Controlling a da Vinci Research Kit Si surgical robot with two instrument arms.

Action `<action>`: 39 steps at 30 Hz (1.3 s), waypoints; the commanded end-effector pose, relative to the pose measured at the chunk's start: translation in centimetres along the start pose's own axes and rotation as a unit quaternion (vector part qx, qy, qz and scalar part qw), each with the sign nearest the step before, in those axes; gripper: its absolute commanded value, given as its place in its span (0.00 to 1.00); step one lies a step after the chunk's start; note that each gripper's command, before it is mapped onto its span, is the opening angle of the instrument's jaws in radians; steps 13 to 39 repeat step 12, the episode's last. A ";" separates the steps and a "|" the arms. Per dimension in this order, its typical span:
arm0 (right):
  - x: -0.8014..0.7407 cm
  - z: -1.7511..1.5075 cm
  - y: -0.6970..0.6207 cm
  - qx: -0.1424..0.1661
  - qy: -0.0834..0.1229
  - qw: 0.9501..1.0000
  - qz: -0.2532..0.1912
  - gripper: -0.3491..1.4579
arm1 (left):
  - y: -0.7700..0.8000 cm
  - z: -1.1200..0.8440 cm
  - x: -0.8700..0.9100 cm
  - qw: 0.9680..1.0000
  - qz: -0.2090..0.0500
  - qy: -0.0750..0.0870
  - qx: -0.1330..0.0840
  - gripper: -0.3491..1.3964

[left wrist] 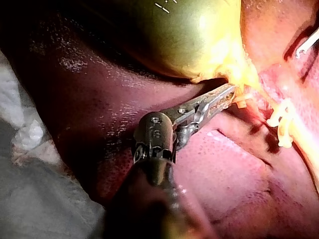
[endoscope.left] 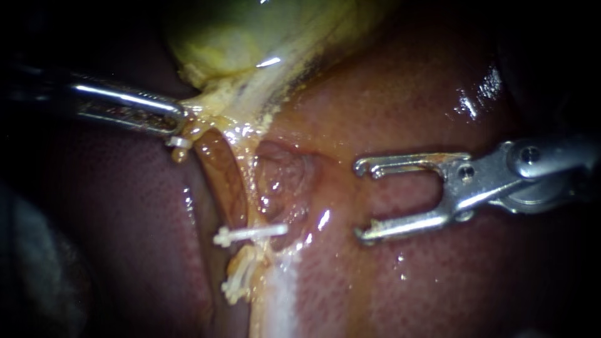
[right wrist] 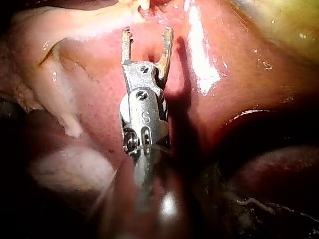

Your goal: Going back first clip right tube

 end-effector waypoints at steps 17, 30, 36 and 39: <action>0.00 -0.03 -0.01 0.001 0.000 1.000 0.000 0.47 | -0.04 0.23 -0.10 1.000 0.004 -0.009 -0.005 0.00; 0.00 -0.03 -0.01 0.001 0.000 1.000 0.000 0.47 | -0.04 0.23 -0.10 1.000 0.004 -0.009 -0.005 0.00; 0.00 -0.03 -0.01 0.001 0.000 1.000 0.000 0.47 | -0.04 0.23 -0.10 1.000 0.004 -0.009 -0.005 0.00; 0.00 -0.03 -0.01 0.001 0.000 1.000 0.000 0.47 | -0.04 0.23 -0.10 1.000 0.004 -0.009 -0.005 0.00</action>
